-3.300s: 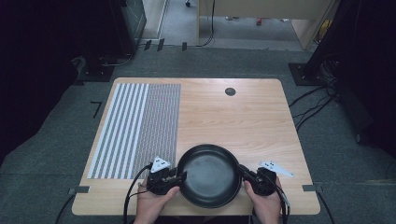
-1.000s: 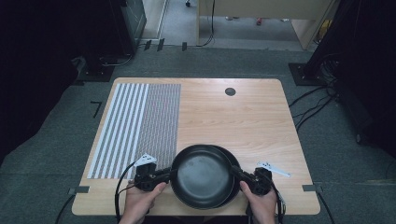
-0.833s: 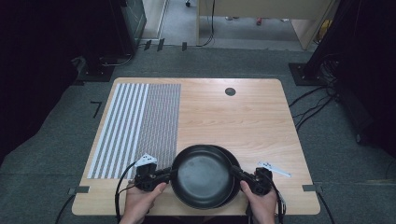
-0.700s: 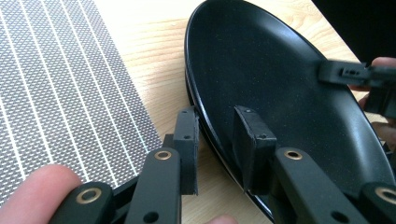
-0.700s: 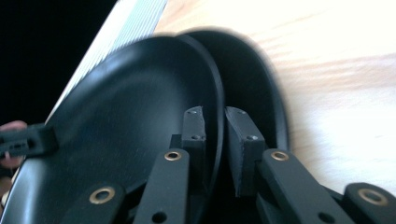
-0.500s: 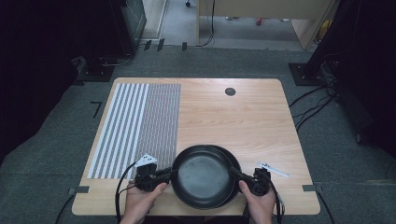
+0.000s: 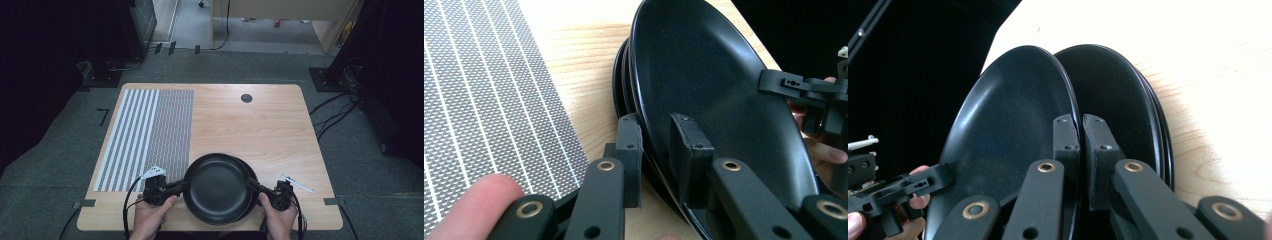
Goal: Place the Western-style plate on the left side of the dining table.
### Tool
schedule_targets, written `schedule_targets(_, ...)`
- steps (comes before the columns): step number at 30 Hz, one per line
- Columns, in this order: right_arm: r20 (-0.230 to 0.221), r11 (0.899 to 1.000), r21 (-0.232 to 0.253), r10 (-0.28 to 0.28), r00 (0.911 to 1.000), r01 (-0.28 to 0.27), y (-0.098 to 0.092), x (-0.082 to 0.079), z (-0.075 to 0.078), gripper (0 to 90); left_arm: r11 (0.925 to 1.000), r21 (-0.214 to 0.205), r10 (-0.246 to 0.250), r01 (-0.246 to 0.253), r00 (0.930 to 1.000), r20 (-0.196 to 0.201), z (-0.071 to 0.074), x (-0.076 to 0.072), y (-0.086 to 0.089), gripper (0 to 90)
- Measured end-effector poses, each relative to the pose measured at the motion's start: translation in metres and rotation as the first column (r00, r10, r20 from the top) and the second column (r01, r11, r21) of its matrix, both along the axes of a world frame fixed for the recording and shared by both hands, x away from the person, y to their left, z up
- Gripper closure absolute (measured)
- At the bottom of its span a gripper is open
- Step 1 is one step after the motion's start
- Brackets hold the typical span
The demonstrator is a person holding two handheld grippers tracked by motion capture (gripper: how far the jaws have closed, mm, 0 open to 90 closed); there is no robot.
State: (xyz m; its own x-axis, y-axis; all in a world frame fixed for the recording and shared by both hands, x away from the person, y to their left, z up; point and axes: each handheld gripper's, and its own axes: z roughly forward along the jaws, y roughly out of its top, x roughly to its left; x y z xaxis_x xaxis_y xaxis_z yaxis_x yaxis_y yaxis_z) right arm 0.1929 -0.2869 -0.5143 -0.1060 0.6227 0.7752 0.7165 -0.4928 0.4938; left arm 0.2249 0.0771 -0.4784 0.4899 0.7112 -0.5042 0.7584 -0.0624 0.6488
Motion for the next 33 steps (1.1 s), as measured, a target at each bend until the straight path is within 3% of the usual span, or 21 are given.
schedule_targets(9,-0.005,1.000,-0.003,0.006,1.0000,-0.006,0.000,0.000,0.002,85.7,0.9998,0.019,-0.003,0.003,0.9999,0.017,0.006,0.001,-0.003,76.3)
schedule_targets(24,-0.006,1.000,-0.012,0.017,0.9998,-0.017,0.009,0.010,0.015,85.0,0.9997,-0.003,0.025,-0.025,0.9994,0.025,0.016,0.009,0.005,78.0)
schedule_targets(33,0.009,0.999,-0.028,0.030,0.9995,-0.030,0.019,0.026,0.031,84.9,0.9986,-0.024,0.047,-0.046,0.9982,0.038,0.027,0.020,0.017,78.2)
